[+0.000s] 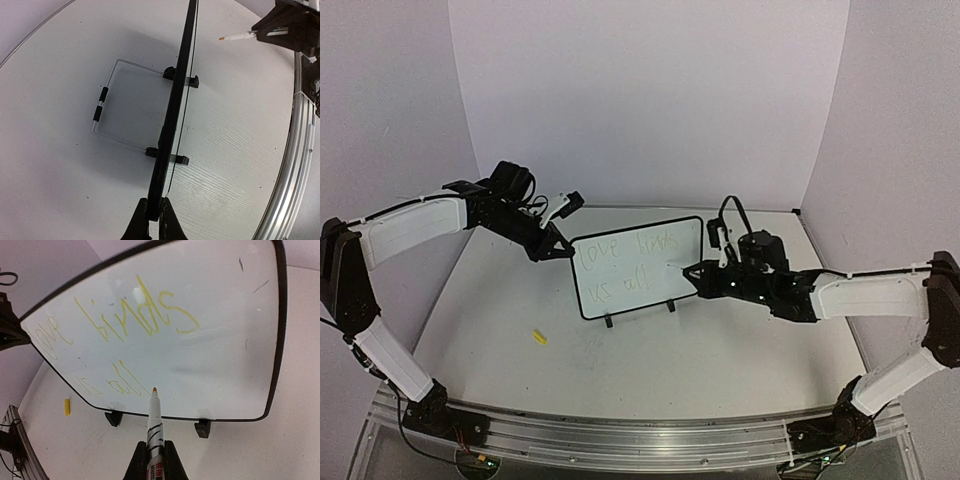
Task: Write a sentence on the whiteboard
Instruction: Place the whiteboard at the center of the board, then move the pen cap to the corner of the board, then pick up the pen cap from the corner of the board, then insert the whiteboard marker without the cap into the pen cap.
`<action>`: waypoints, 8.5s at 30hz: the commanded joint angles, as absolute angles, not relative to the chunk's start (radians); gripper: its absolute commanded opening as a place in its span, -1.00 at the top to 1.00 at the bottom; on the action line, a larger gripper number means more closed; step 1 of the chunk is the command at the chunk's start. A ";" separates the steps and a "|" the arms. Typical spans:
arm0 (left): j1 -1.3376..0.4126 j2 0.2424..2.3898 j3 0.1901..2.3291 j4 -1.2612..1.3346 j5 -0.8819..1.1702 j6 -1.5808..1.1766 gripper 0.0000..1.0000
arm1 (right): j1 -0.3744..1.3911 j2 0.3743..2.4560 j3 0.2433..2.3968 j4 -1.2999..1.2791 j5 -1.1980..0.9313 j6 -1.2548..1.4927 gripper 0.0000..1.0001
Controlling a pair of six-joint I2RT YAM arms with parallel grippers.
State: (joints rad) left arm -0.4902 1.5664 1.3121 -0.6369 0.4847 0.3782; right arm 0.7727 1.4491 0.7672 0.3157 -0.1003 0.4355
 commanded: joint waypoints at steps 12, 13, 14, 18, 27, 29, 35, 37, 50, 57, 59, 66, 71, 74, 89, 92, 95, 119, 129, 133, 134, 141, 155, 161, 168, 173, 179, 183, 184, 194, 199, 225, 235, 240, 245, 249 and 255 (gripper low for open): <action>-0.480 1.453 1.272 -0.564 0.309 0.360 0.01 | 0.767 1.139 0.716 0.201 0.059 0.374 1.00; -0.479 1.445 1.270 -0.560 0.303 0.359 -0.04 | 0.767 1.132 0.715 0.198 0.060 0.374 1.00; -0.478 1.436 1.269 -0.558 0.297 0.358 -0.09 | 0.767 1.125 0.715 0.195 0.061 0.374 1.00; -0.470 1.386 1.260 -0.529 0.269 0.339 -0.22 | 0.767 1.097 0.720 0.170 0.066 0.370 1.00; -0.469 1.208 1.209 -0.474 0.125 0.075 -0.30 | 0.767 1.006 0.742 0.062 0.075 0.354 1.00; -0.469 1.140 1.156 -0.474 0.057 -0.070 -0.31 | 0.767 0.993 0.746 0.040 0.075 0.356 1.00; -0.469 0.961 0.880 -0.427 -0.037 -0.483 -0.34 | 0.768 0.988 0.755 0.002 0.060 0.376 1.00; -0.469 0.956 0.814 -0.391 -0.006 -0.533 -0.34 | 0.767 0.991 0.756 0.002 0.047 0.384 1.00; -0.469 1.243 0.736 -0.244 0.159 -0.693 -0.28 | 0.767 1.032 0.772 -0.030 0.024 0.403 1.00; -0.471 1.402 0.744 -0.217 0.224 -0.691 -0.17 | 0.767 1.073 0.793 -0.029 0.014 0.402 1.00; -0.475 1.428 0.748 -0.224 0.228 -0.682 -0.15 | 0.767 1.078 0.797 -0.027 0.012 0.399 1.00; -0.481 1.469 0.725 -0.233 0.229 -0.665 -0.16 | 0.767 1.075 0.795 -0.026 0.017 0.407 1.00; -0.492 1.498 0.705 -0.230 0.242 -0.648 -0.14 | 0.767 1.066 0.793 -0.026 0.022 0.409 1.00; -0.499 1.508 0.696 -0.227 0.246 -0.641 -0.14 | 0.767 1.060 0.792 -0.026 0.024 0.410 1.00; -0.552 1.497 0.655 -0.296 0.234 -0.657 -0.12 | 0.767 1.021 0.766 -0.027 0.035 0.425 1.00; -0.587 1.473 0.625 -0.307 0.229 -0.679 -0.11 | 0.767 1.016 0.763 -0.027 0.037 0.424 1.00; -0.622 1.437 0.592 -0.319 0.215 -0.715 -0.11 | 0.767 1.015 0.761 -0.028 0.035 0.429 1.00; -0.719 1.343 0.567 -0.498 0.054 -0.715 -0.10 | 0.767 0.976 0.735 -0.029 0.038 0.446 1.00; -0.831 1.279 0.533 -0.523 0.099 -0.793 -0.09 | 0.767 0.984 0.738 -0.029 0.036 0.446 1.00; -0.851 1.261 0.523 -0.501 0.107 -0.805 -0.09 | 0.767 0.993 0.738 -0.028 0.034 0.449 1.00; -0.852 1.265 0.525 -0.509 0.098 -0.804 -0.09 | 0.767 0.994 0.738 -0.027 0.034 0.448 1.00; -0.878 1.333 0.576 -0.631 -0.029 -0.810 0.15 | 0.767 0.984 0.733 -0.028 0.043 0.445 1.00; -0.908 1.406 0.616 -0.655 -0.063 -0.789 0.69 | 0.767 0.996 0.730 -0.027 0.047 0.442 1.00; -0.919 1.421 0.621 -0.659 -0.059 -0.785 0.90 | 0.767 0.989 0.729 -0.028 0.045 0.442 1.00; -0.927 1.393 0.624 -0.676 -0.068 -0.786 1.00 | 0.768 0.987 0.744 -0.053 0.040 0.438 1.00; -0.930 1.250 0.634 -0.678 -0.087 -0.768 1.00 | 0.767 1.021 0.808 -0.137 -0.040 0.408 1.00; -0.931 1.097 0.687 -0.667 -0.042 -0.639 1.00 | 0.767 1.100 0.925 -0.280 -0.258 0.350 1.00; -0.934 1.076 0.757 -0.639 0.076 -0.537 1.00 | 0.767 1.142 1.007 -0.390 -0.384 0.323 1.00; -0.938 1.076 0.771 -0.622 0.118 -0.516 1.00 | 0.767 1.147 1.021 -0.406 -0.411 0.323 1.00; -1.098 1.212 0.976 -0.547 0.274 -0.301 1.00 | 0.767 1.226 1.076 -0.469 -0.761 0.376 1.00; -1.190 1.310 1.055 -0.520 0.302 -0.209 1.00 | 0.767 1.275 1.078 -0.470 -0.953 0.417 1.00; -1.243 1.374 1.070 -0.406 0.400 -0.152 1.00 | 0.789 1.374 1.038 -0.459 -1.131 0.423 1.00; -1.243 1.378 1.067 -0.388 0.409 -0.157 1.00 | 0.797 1.379 1.025 -0.458 -1.131 0.428 1.00; -1.243 1.381 1.066 -0.386 0.410 -0.158 1.00 | 0.802 1.384 1.025 -0.456 -1.130 0.427 1.00; -1.243 1.384 1.066 -0.383 0.410 -0.159 1.00 | 0.803 1.389 1.024 -0.456 -1.133 0.428 1.00; -1.243 1.387 1.067 -0.378 0.409 -0.161 1.00 | 0.806 1.393 1.023 -0.456 -1.134 0.426 1.00; -1.243 1.389 1.067 -0.376 0.410 -0.160 1.00 | 0.815 1.400 1.026 -0.456 -1.137 0.425 1.00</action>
State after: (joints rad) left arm -1.2381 1.3821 1.0451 -0.4113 0.3937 -0.1608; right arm 0.8035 1.3912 1.0309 -0.4715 -1.1170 0.4316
